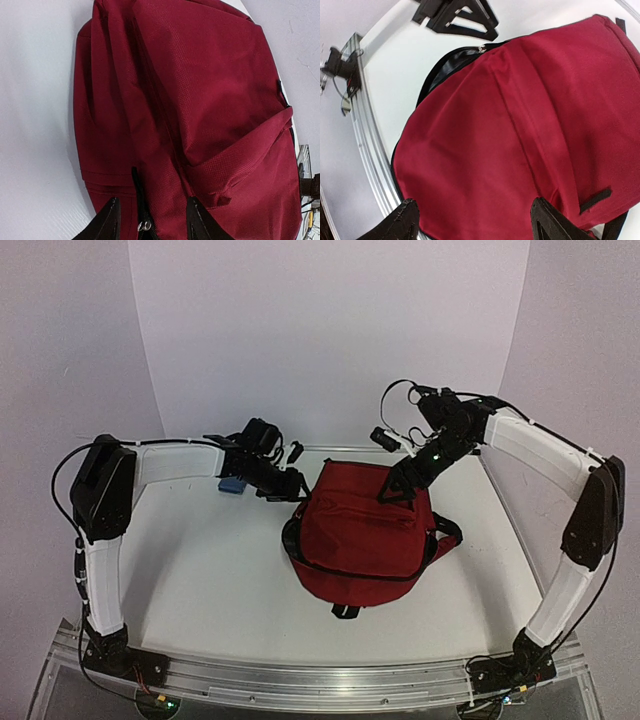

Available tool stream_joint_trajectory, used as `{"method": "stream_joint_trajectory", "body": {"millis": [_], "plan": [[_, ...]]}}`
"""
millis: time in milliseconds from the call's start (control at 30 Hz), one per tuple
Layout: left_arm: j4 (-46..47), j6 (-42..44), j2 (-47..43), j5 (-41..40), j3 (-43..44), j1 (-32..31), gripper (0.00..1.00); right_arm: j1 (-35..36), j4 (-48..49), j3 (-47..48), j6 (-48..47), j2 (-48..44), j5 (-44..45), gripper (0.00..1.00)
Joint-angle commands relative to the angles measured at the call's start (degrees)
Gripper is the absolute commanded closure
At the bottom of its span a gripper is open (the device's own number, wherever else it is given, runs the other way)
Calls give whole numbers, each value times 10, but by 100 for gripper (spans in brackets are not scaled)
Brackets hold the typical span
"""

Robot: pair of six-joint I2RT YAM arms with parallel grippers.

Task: Pack the student bag
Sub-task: Zip the student bag at the center of the board.

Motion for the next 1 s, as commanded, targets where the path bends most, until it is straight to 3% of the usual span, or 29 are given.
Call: {"method": "stream_joint_trajectory", "body": {"millis": [0,267,567,967], "plan": [[-17,10,31,21,54,2,58,-1,50,32,68,28,22,24],[-22,1,62,31,75,9,66,7,91,43,104,69,55,27],[-7,-6,64,60,67,9,78,53,127,84,123,125,144,20],[-8,-18,64,61,50,14,78,111,138,145,112,196,263,14]]}}
